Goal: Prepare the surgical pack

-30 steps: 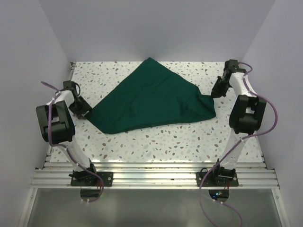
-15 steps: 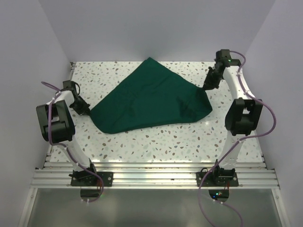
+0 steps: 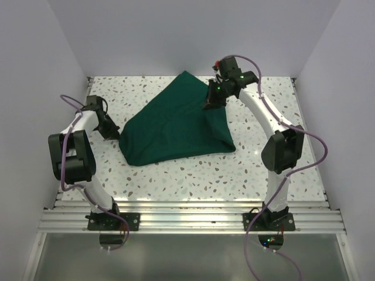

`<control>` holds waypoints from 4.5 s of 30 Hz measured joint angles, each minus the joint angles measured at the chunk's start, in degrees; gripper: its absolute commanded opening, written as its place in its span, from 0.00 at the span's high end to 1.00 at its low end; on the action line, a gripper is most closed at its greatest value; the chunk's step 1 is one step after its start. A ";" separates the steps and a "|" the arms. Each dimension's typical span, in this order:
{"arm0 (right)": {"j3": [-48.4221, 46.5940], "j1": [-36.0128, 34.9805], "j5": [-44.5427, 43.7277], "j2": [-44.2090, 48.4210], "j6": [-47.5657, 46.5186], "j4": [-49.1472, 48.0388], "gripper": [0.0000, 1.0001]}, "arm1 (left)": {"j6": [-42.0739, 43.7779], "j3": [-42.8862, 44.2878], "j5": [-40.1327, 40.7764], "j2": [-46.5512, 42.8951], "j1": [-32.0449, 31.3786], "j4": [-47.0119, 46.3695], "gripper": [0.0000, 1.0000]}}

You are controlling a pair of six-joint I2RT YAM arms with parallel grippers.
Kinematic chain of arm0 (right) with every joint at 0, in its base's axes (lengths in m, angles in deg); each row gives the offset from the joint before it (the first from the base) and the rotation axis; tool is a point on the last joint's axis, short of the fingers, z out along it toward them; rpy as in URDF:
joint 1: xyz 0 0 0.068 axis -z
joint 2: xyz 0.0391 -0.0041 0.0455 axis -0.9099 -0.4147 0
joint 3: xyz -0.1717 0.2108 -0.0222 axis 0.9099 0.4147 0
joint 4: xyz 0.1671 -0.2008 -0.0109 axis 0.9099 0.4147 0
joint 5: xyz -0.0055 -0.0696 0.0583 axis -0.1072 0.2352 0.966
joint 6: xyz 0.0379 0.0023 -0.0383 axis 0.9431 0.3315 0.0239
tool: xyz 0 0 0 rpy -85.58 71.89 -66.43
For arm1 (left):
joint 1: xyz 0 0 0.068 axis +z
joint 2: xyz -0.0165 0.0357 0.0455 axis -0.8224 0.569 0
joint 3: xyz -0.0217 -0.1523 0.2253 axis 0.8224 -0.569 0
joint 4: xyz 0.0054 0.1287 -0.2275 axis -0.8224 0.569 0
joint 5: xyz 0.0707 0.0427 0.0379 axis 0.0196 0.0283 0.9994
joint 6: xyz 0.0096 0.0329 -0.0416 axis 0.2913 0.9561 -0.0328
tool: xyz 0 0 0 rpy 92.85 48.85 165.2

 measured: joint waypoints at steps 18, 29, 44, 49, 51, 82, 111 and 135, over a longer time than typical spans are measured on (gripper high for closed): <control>-12.17 -13.42 8.09 -19.71 2.60 -9.90 1.00 | -0.63 0.00 -0.17 -3.15 -1.84 1.79 1.00; -12.07 -14.75 8.72 -21.16 3.48 -13.22 0.75 | -1.55 4.13 -0.72 -3.34 -2.73 5.64 1.00; -1.22 -5.64 8.83 -14.12 2.84 -9.27 0.29 | -8.04 22.47 -6.12 -6.62 -8.92 14.16 1.00; 7.65 7.17 6.34 -4.39 1.42 -8.70 0.82 | -11.10 30.86 -7.48 -3.39 -16.11 15.23 1.00; 10.58 12.04 4.57 -1.99 0.09 -8.28 0.93 | -12.22 35.78 -7.72 -0.11 -19.28 15.91 1.00; 24.37 8.52 11.50 -9.40 -2.08 -12.00 1.00 | -22.53 60.26 -11.61 30.53 -38.88 13.09 1.00; 23.91 7.45 11.34 -10.51 -1.70 -10.43 1.00 | -25.75 60.28 -15.02 37.59 -44.02 3.45 0.68; 14.19 12.90 3.82 -9.99 3.74 -7.85 1.00 | 0.31 43.54 5.55 15.45 -20.74 7.52 1.00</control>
